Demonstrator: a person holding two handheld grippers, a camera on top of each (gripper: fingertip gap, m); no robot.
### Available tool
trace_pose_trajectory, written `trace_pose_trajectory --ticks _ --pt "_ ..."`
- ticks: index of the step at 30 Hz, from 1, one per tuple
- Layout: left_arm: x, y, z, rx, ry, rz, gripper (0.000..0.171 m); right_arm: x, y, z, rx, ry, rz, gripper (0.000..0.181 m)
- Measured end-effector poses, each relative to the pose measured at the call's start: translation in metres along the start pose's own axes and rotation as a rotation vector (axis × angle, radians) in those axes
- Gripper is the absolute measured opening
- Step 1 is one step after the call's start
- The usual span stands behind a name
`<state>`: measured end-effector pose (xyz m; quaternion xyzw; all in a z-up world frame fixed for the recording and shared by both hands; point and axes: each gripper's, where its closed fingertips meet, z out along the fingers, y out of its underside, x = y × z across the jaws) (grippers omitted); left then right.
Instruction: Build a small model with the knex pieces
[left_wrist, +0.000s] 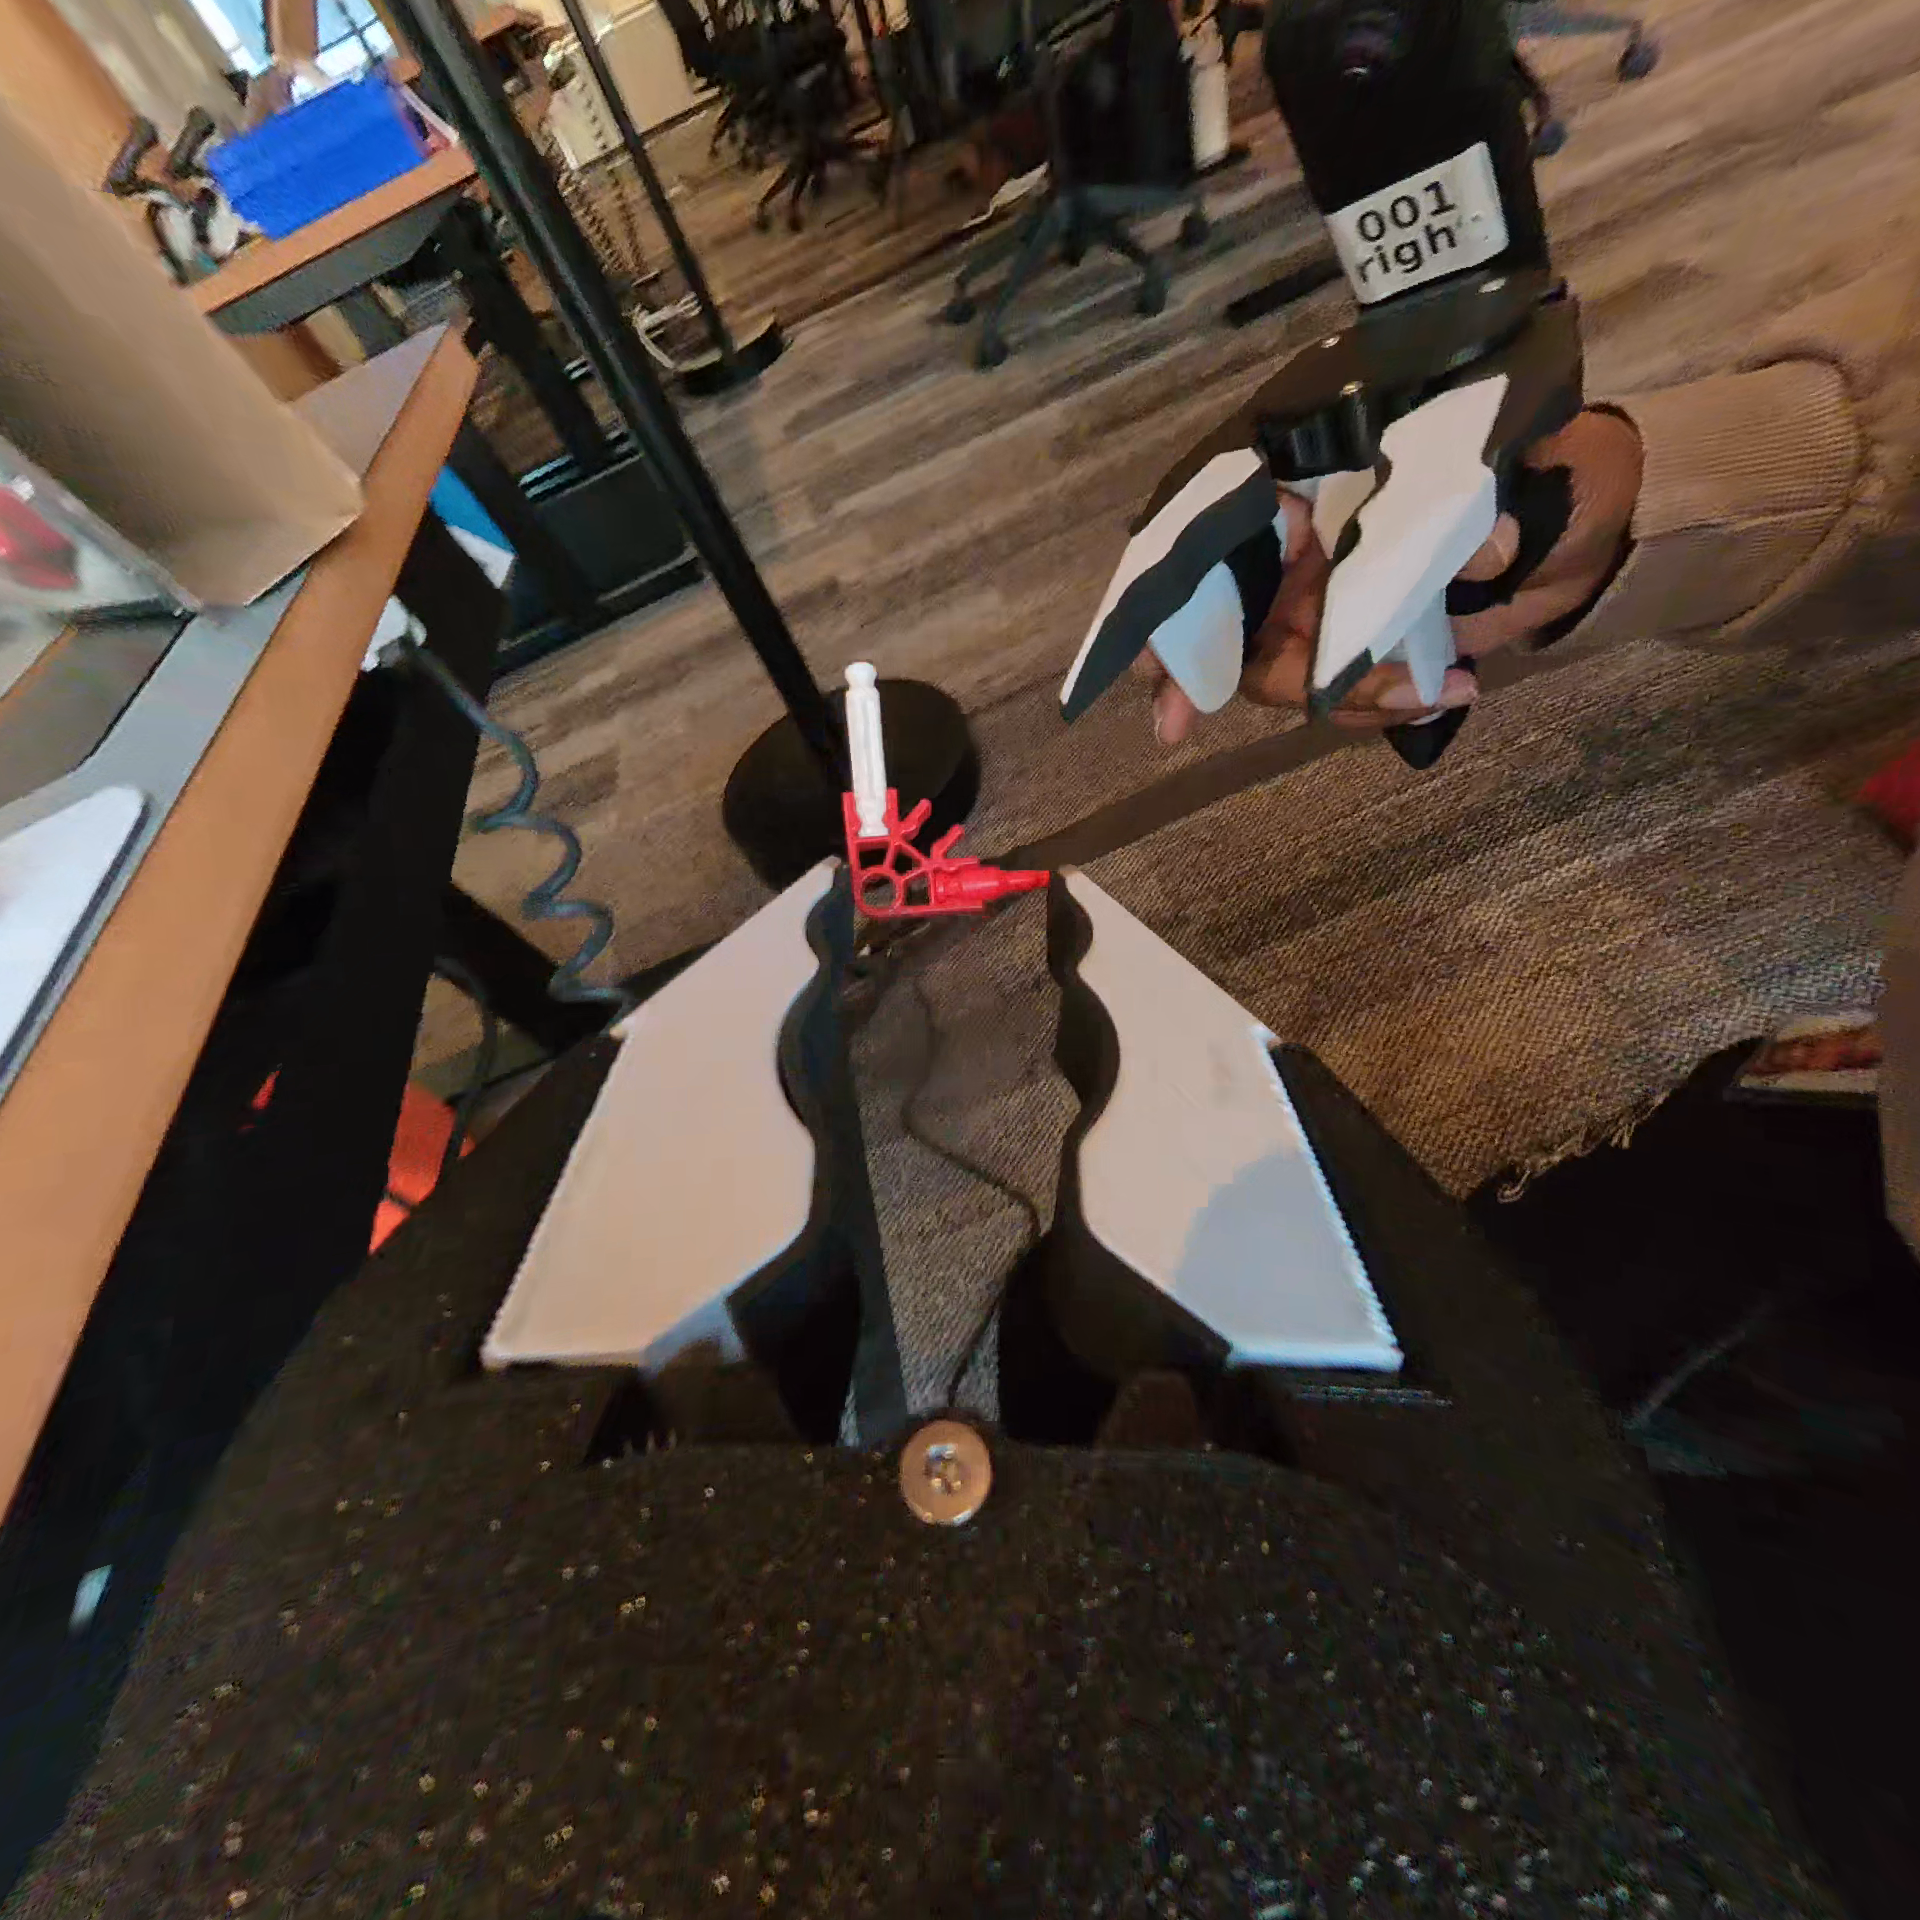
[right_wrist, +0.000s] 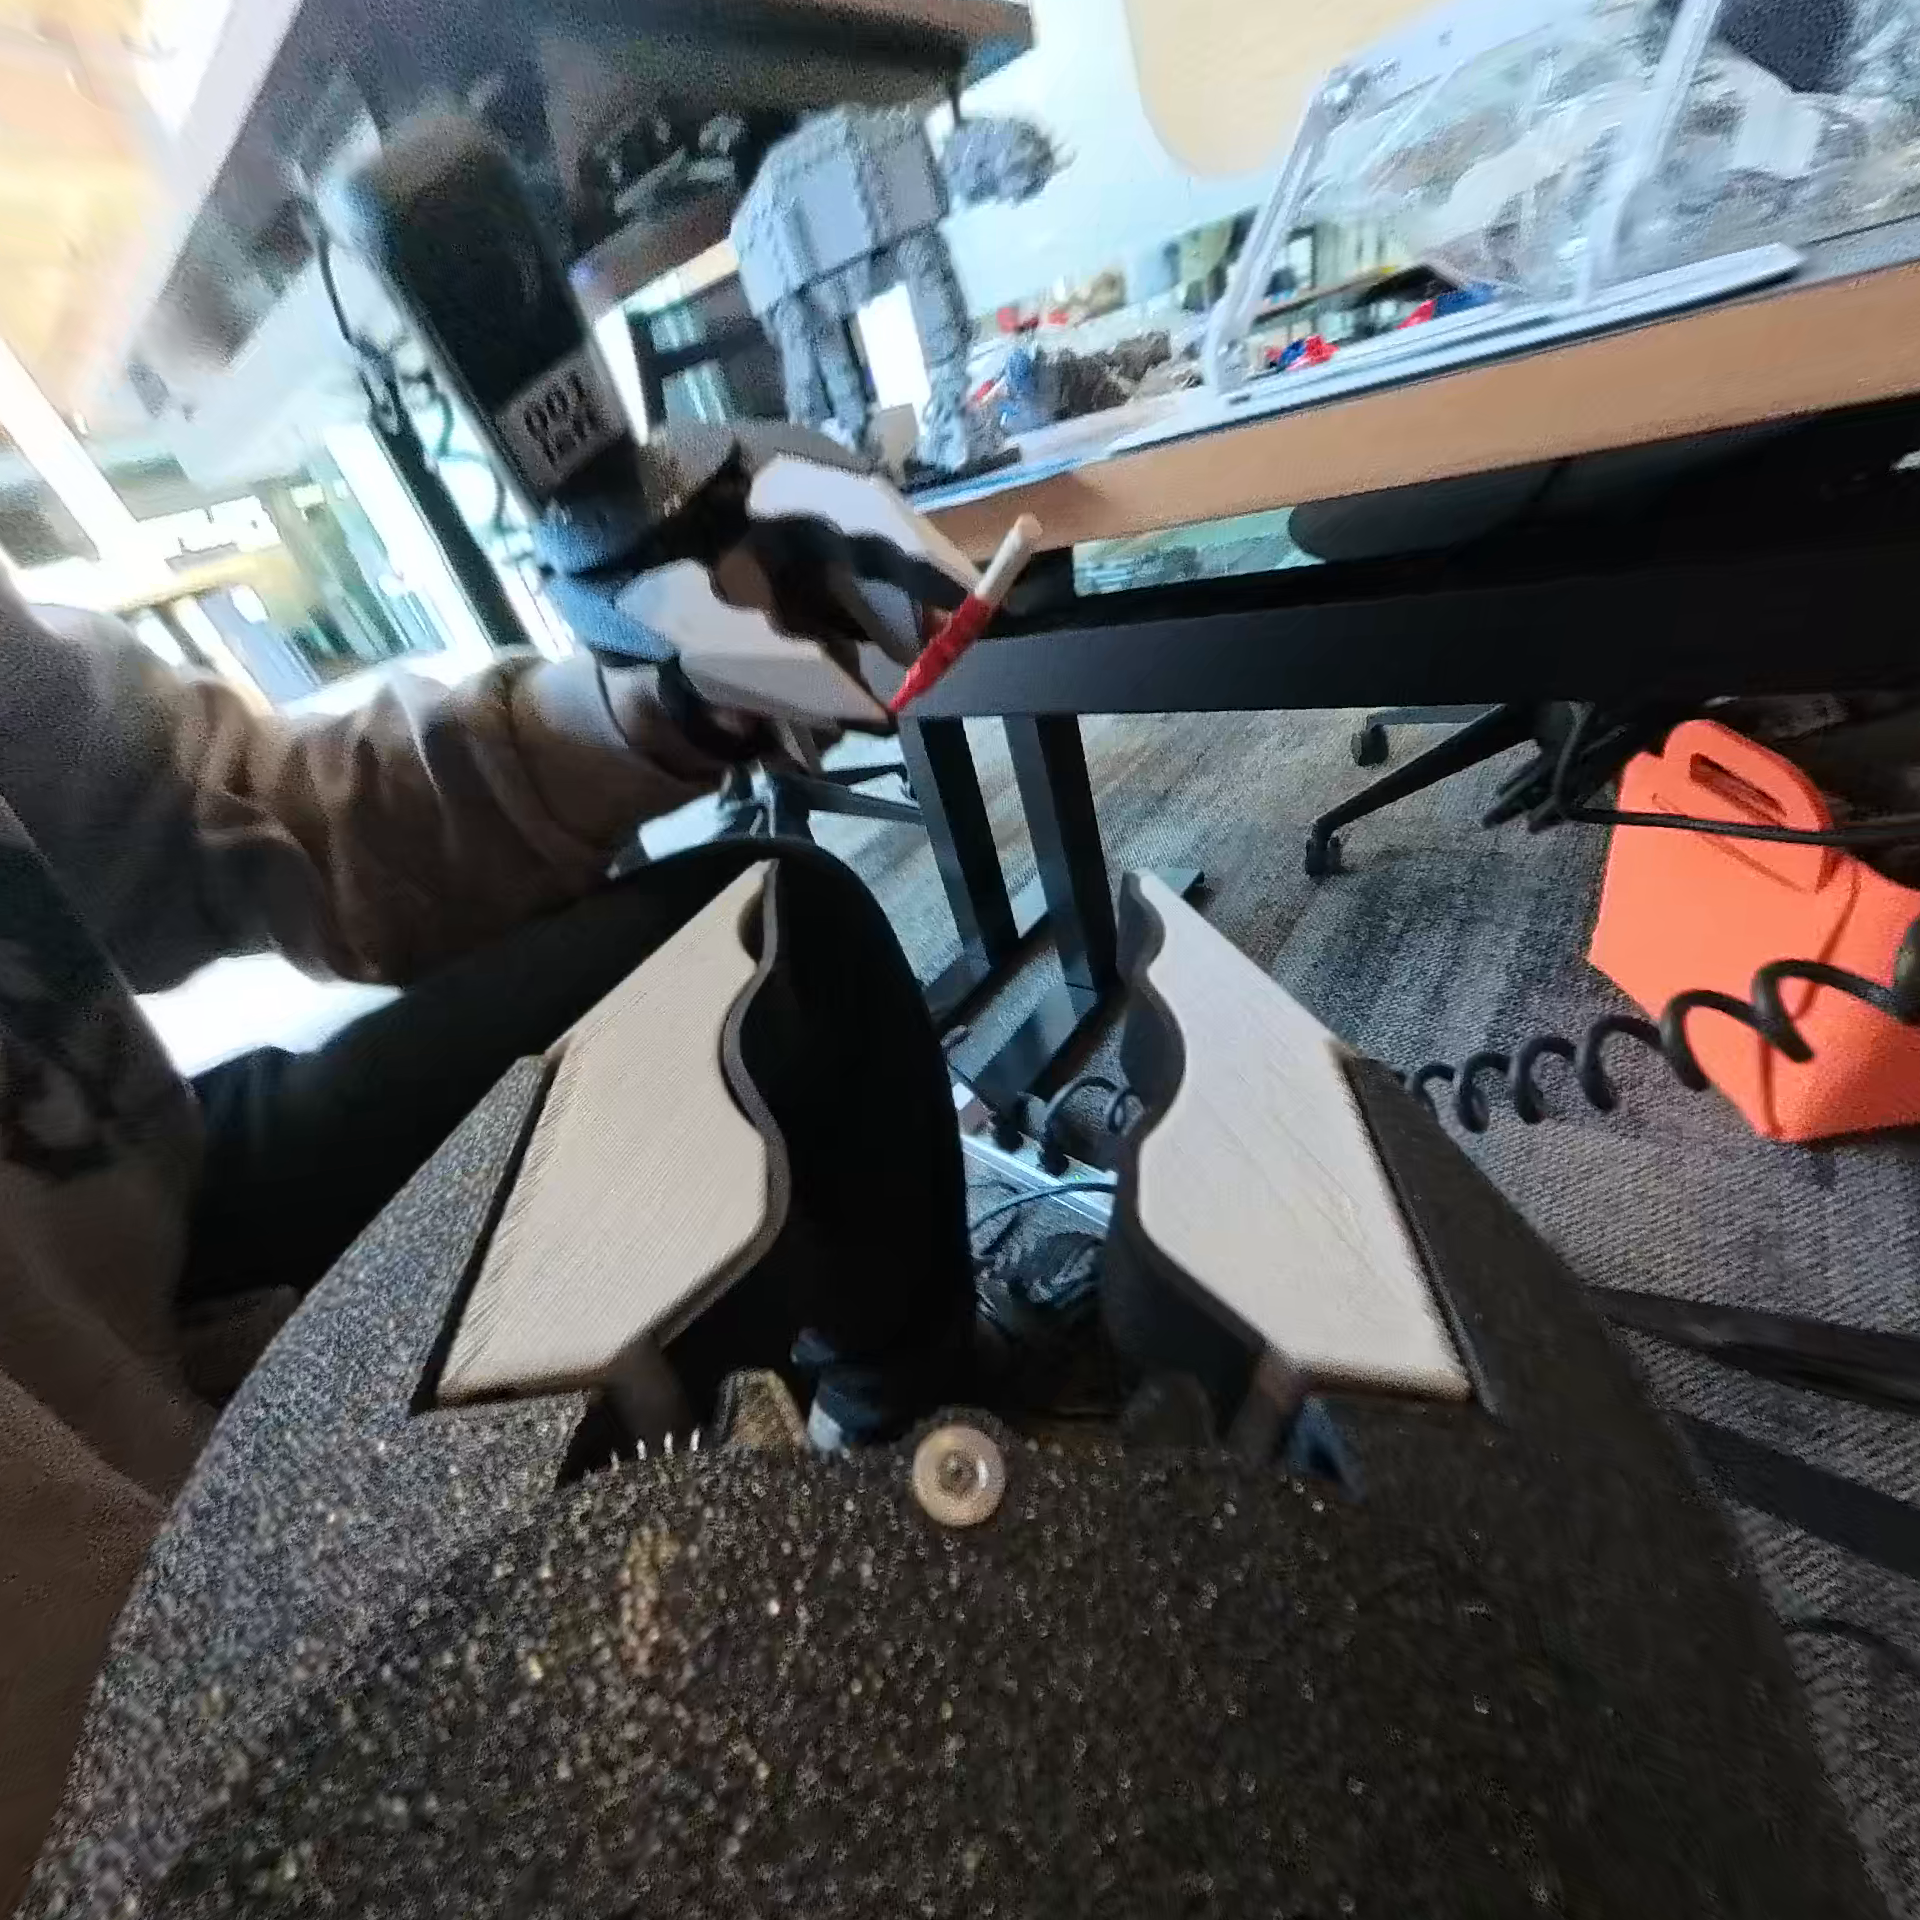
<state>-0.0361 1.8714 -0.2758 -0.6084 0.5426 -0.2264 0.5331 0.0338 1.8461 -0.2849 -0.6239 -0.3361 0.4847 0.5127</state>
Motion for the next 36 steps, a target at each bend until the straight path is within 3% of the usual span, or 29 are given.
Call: trace_pose_trajectory --ticks 7,16,20,23,29,36 --pt "0.028 -0.007 0.068 -0.049 0.054 0.187 0.036 0.022 -0.018 -0.042 0.221 0.095 0.248 0.055" --pt "0.063 -0.011 0.104 -0.106 0.112 0.354 0.036 0.03 0.008 -0.037 0.22 0.101 0.355 0.043" --pt "0.069 -0.019 0.116 -0.097 0.126 0.353 0.036 0.033 0.01 -0.041 0.238 0.074 0.352 0.012" --pt "0.071 -0.032 0.124 -0.039 0.154 0.28 0.036 0.032 0.0 -0.053 0.331 -0.024 0.408 0.007" --pt "0.055 -0.065 0.131 0.118 0.235 -0.075 0.042 0.034 -0.032 -0.091 0.595 -0.276 0.565 0.003" --pt "0.05 -0.077 0.14 0.186 0.353 -0.304 0.036 0.045 -0.041 -0.102 0.681 -0.384 0.617 0.003"
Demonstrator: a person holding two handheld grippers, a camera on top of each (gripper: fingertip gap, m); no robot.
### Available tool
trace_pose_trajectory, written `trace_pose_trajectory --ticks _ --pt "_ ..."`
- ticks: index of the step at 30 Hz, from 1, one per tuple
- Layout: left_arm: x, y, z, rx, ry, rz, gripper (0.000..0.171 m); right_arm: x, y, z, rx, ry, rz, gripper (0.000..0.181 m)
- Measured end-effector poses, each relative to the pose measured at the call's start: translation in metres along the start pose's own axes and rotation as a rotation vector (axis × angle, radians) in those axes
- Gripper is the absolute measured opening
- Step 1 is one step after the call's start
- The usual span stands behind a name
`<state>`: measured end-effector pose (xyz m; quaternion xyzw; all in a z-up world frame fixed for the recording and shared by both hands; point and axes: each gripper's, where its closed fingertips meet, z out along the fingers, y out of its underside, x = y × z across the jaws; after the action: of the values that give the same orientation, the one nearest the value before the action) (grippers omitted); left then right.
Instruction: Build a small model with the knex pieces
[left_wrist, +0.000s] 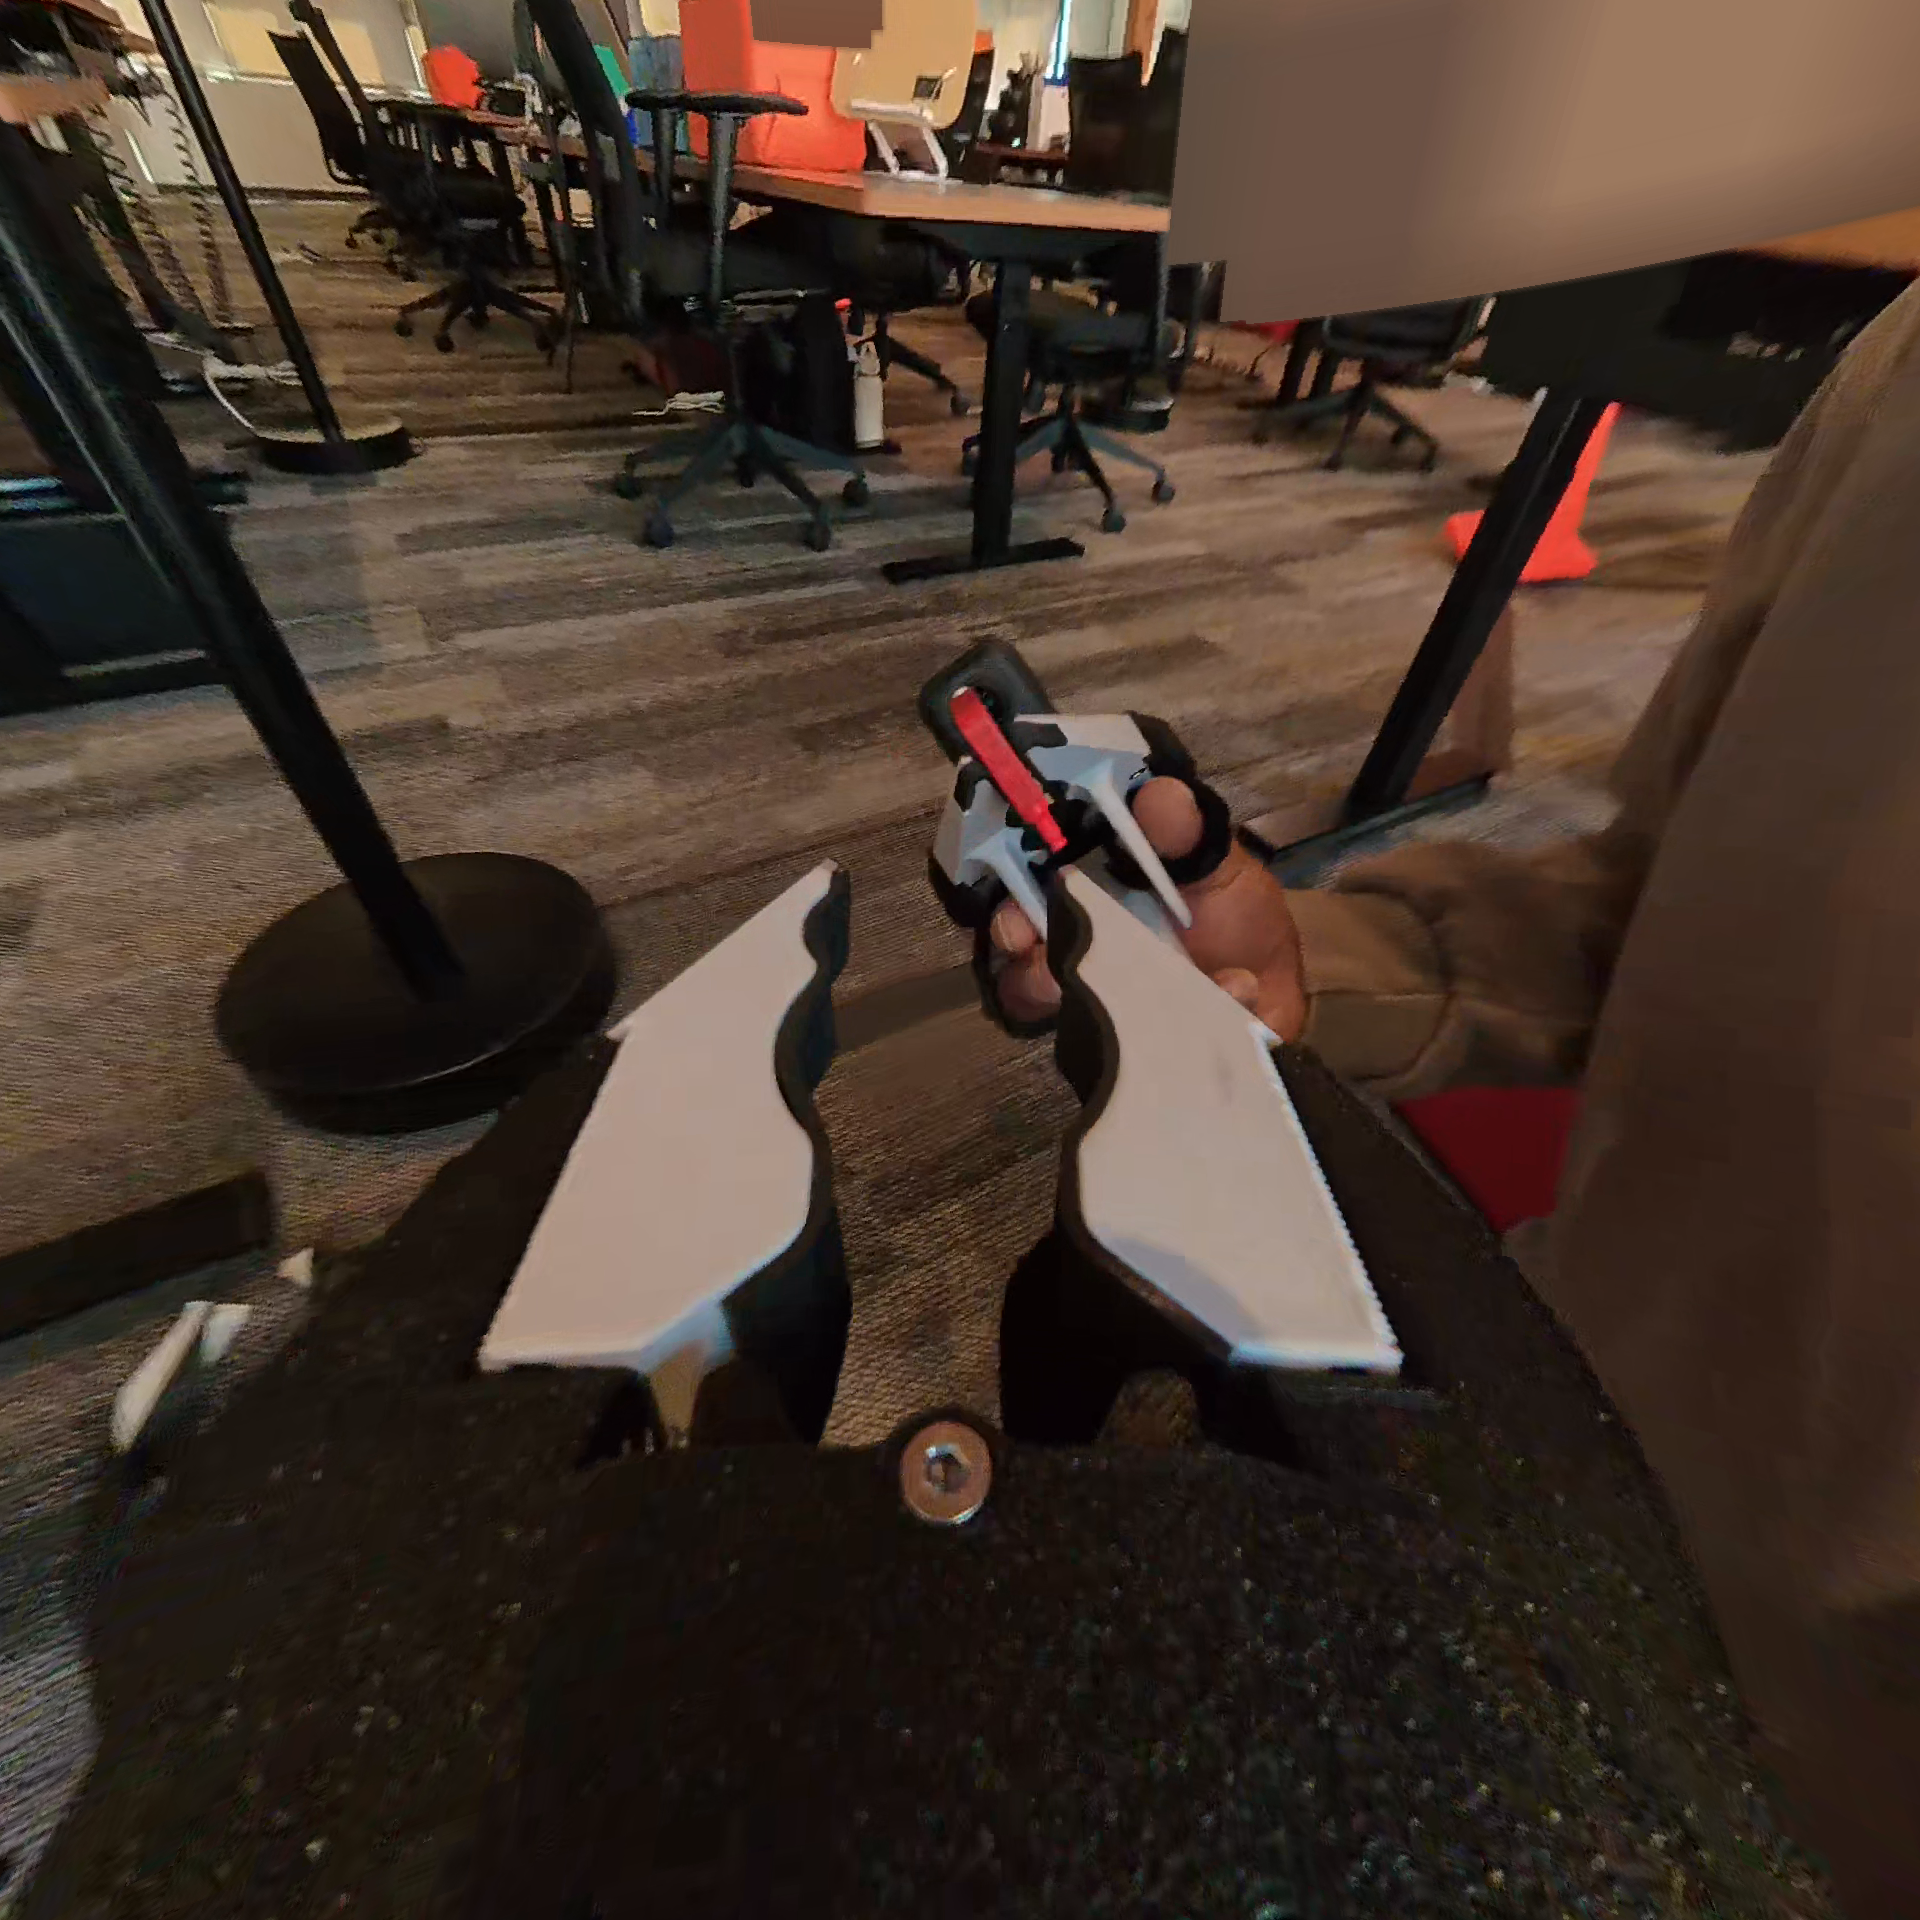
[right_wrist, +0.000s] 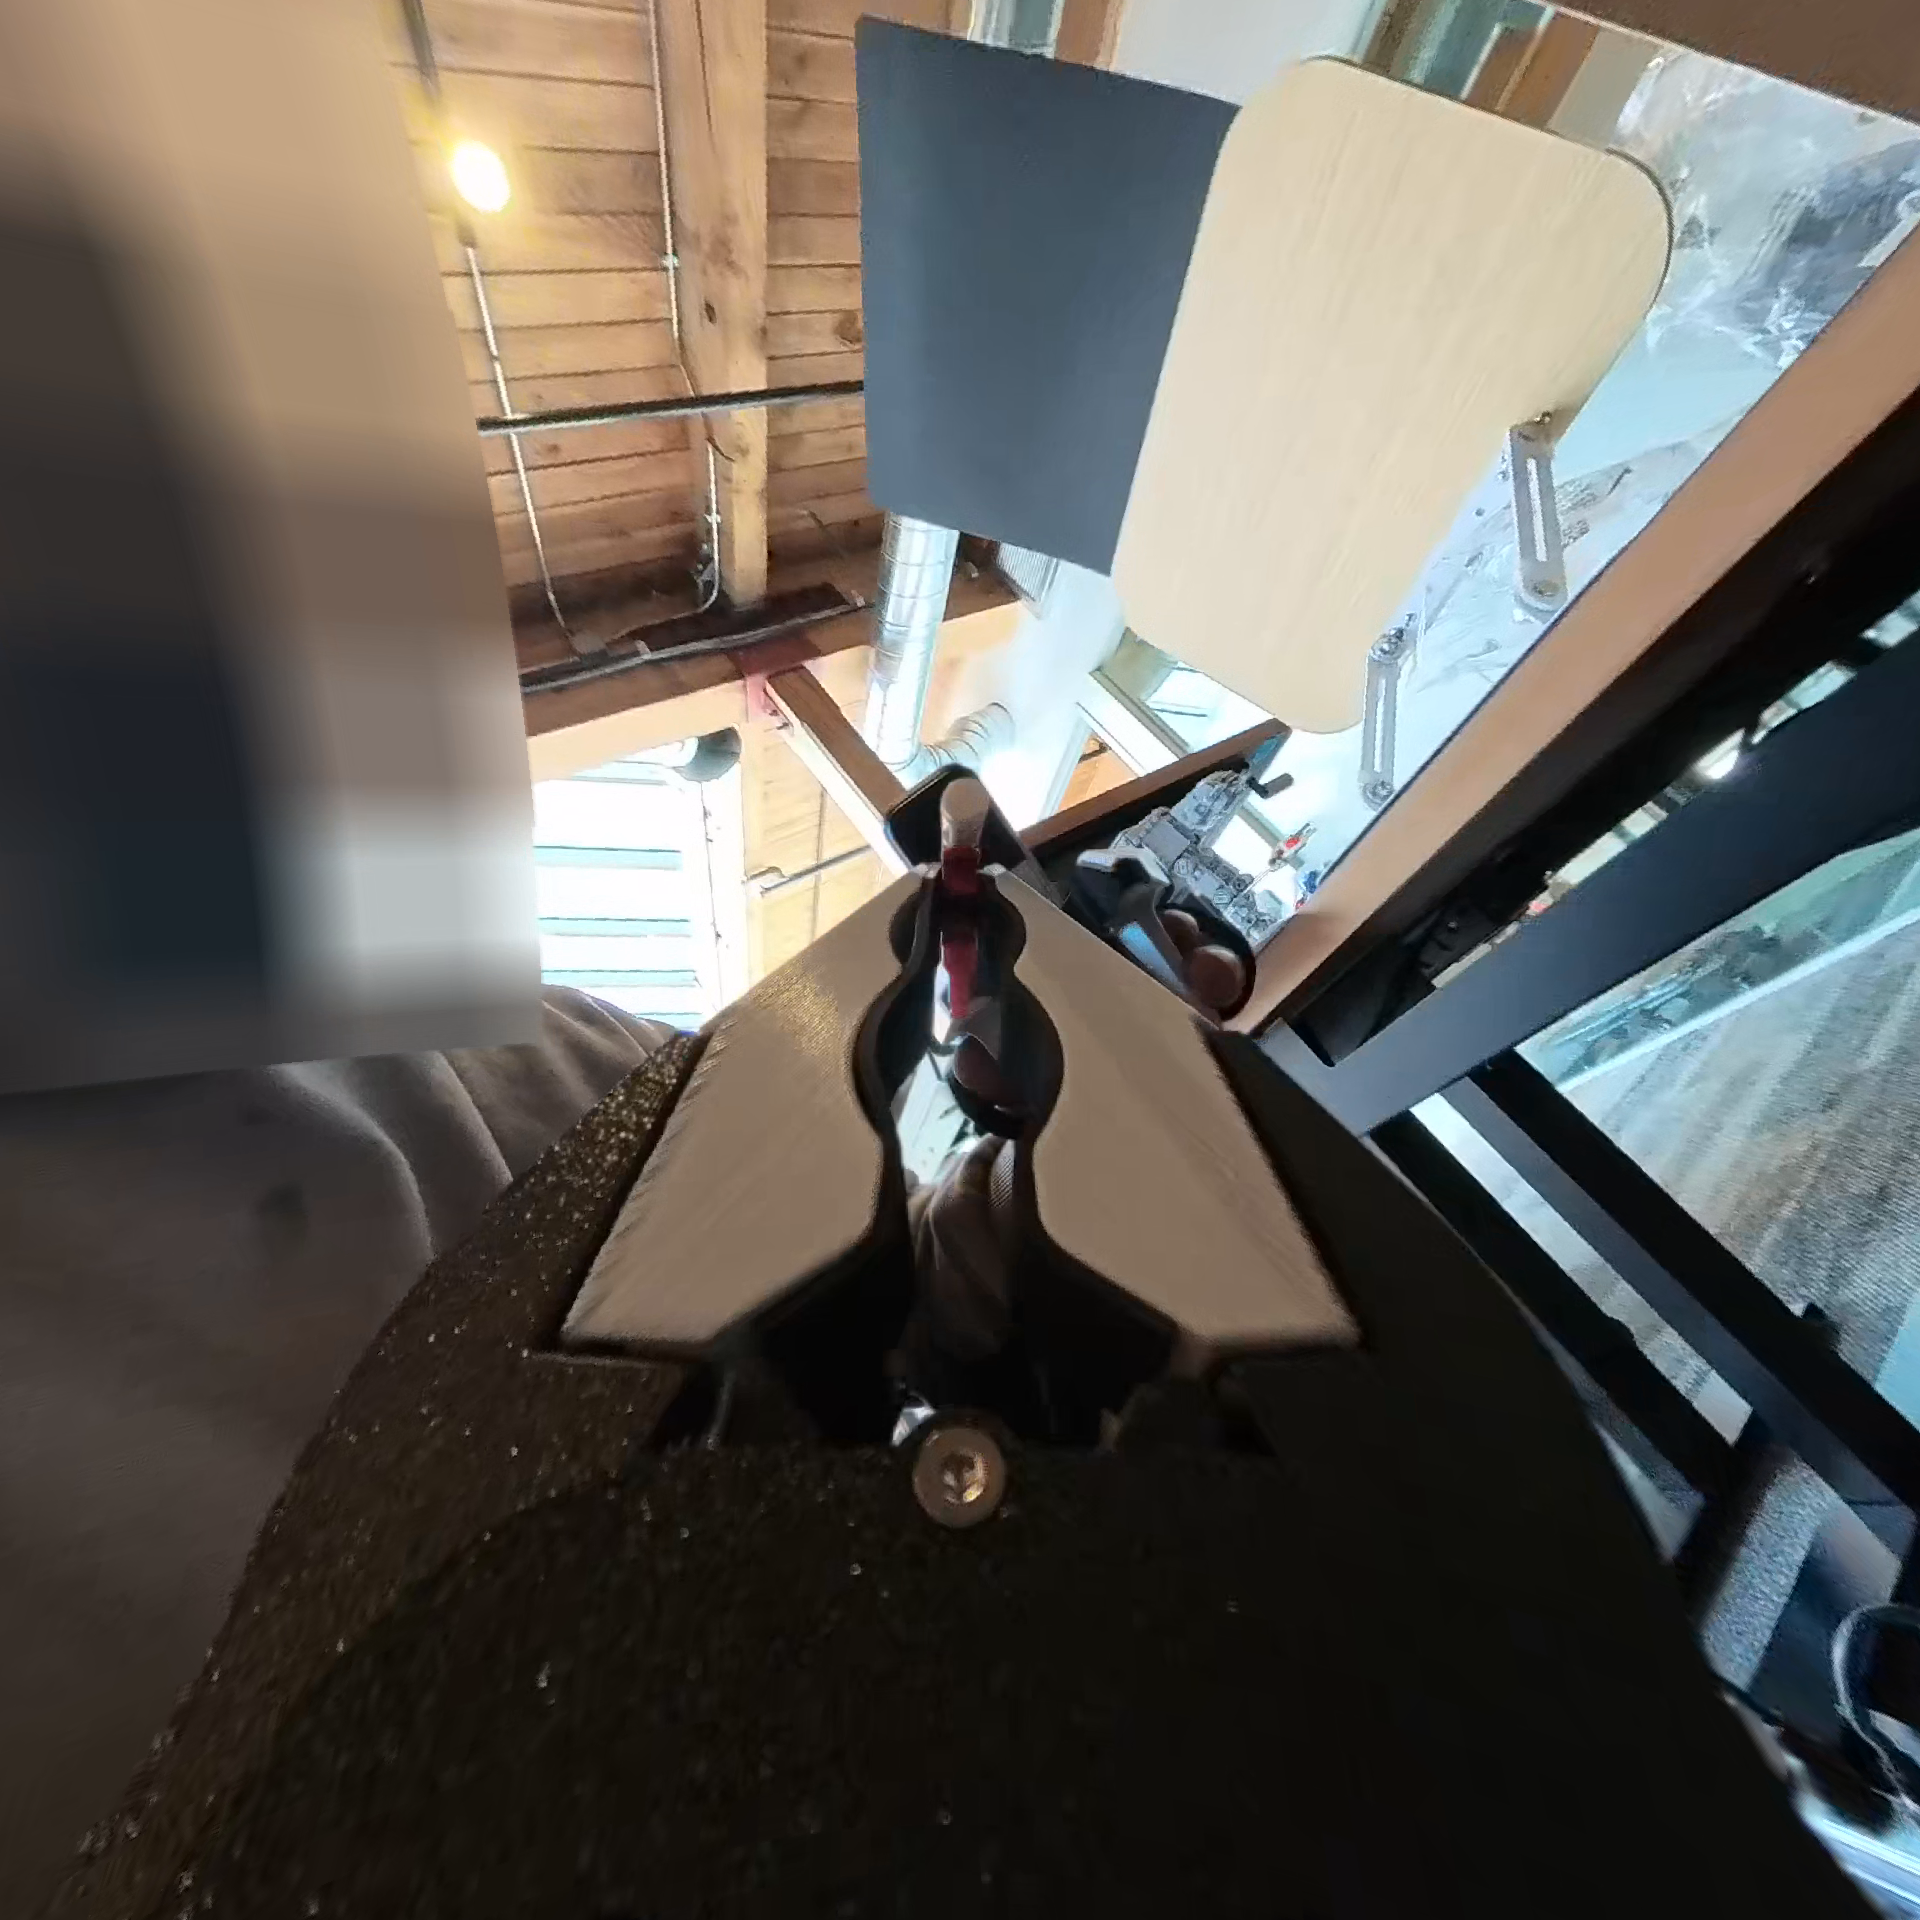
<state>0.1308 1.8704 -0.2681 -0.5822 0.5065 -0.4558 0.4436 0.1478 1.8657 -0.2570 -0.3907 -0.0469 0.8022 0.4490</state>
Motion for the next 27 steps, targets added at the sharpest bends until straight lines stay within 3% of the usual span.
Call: trace_pose_trajectory --ticks 7,10,13,16,18,22,24,27 --pt "-0.01 -0.017 -0.003 0.104 0.157 -0.377 0.025 0.015 0.015 0.006 -0.097 0.027 -0.021 0.003" --pt "-0.005 0.0 0.001 -0.006 0.224 -0.483 0.023 0.024 0.03 0.007 -0.215 0.097 -0.124 0.003" --pt "-0.001 0.017 -0.002 -0.096 0.211 -0.46 0.004 0.035 0.046 0.0 -0.363 0.196 -0.255 0.004" --pt "0.005 0.036 -0.01 -0.233 0.169 -0.39 0.004 0.043 0.065 -0.008 -0.512 0.266 -0.338 0.007" --pt "0.004 0.052 -0.024 -0.351 0.105 -0.269 0.004 0.05 0.074 -0.015 -0.577 0.332 -0.371 0.024" --pt "-0.049 0.119 -0.1 -0.705 -0.251 0.143 0.004 0.074 0.084 -0.051 -0.629 0.502 -0.363 0.044" --pt "-0.082 0.169 -0.154 -0.818 -0.431 0.19 0.004 0.098 0.094 -0.081 -0.632 0.614 -0.329 0.049" --pt "-0.118 0.26 -0.237 -0.865 -0.707 0.091 0.004 0.128 0.116 -0.109 -0.61 0.736 -0.24 0.058"
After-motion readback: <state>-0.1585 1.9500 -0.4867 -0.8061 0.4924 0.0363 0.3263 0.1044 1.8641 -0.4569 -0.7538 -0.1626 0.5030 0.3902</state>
